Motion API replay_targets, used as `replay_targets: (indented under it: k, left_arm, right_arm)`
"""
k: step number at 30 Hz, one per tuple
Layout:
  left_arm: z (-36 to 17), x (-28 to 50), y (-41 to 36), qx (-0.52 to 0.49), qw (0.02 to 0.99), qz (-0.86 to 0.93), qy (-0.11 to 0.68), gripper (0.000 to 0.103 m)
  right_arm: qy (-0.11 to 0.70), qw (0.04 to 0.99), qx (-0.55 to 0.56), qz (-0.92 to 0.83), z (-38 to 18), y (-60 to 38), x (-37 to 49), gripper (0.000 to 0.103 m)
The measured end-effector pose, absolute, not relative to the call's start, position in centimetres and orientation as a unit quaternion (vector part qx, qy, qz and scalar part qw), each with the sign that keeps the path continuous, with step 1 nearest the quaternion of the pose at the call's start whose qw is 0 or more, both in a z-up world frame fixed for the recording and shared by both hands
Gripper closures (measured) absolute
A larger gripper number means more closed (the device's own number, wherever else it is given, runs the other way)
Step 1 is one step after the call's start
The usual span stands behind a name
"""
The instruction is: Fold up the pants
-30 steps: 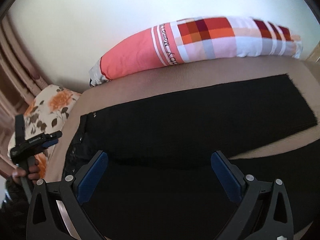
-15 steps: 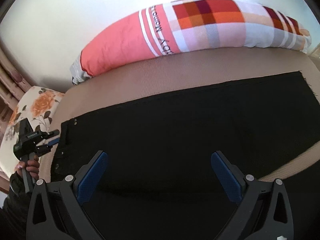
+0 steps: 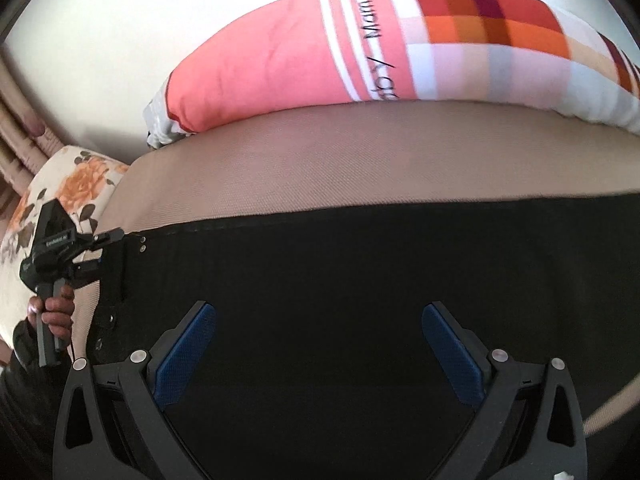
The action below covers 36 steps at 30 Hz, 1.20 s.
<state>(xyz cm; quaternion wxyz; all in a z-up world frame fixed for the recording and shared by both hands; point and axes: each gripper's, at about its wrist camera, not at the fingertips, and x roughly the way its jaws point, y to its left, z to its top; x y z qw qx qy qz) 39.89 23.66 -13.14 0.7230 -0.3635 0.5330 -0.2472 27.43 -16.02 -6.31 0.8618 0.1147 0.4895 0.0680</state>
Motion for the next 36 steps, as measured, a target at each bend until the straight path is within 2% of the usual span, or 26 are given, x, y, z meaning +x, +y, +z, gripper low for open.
replay_targets:
  k: [1,3,5,9,17,25,28,30,34,36]
  left_arm:
    - [-13.4,40.0,23.6,-0.362,0.724,-0.246,0.532,0.065]
    - [-13.5,39.9,22.9,-0.352,0.733,-0.238,0.531,0.084]
    - [-13.3,39.6,22.3,-0.340,0.744,-0.228,0.528,0.095]
    - [-10.7,38.3,21.4,-0.319,0.771,-0.232,0.500,0.096]
    - [-3.5,33.8,19.2,-0.244,0.817,-0.288,0.436,0.096]
    - [-1.1,30.4,20.7,-0.239,0.828,-0.309,0.402,0.096]
    - [-0.6,29.8,20.8,-0.234,0.832,-0.304,0.402,0.096]
    - [-0.6,29.7,20.8,-0.231,0.833,-0.301,0.402,0.096]
    - [-0.6,29.5,20.9,-0.235,0.835,-0.291,0.403,0.096]
    - [-0.8,29.5,20.8,-0.234,0.836,-0.287,0.405,0.096]
  right_arm:
    - [0.489,0.862,0.108,0.073,-6.4,-15.9,27.8,0.000]
    - [0.493,0.861,0.093,0.081,-6.6,-15.5,28.8,0.000]
    - [0.498,0.858,0.077,0.095,-6.8,-15.4,29.5,0.000]
    - [0.505,0.852,0.015,0.139,-6.9,-15.7,31.1,0.000]
    - [0.549,0.776,-0.110,0.291,-6.3,-16.3,36.8,0.000]
    - [0.610,0.678,-0.136,0.388,-8.3,-16.2,40.4,0.006]
    - [0.632,0.638,-0.135,0.418,-9.4,-16.2,40.9,0.021]
    - [0.639,0.622,-0.133,0.433,-9.6,-16.4,41.0,0.025]
    - [0.640,0.618,-0.151,0.431,-9.7,-16.6,40.8,0.054]
    - [0.634,0.627,-0.160,0.423,-9.6,-16.7,40.4,0.060]
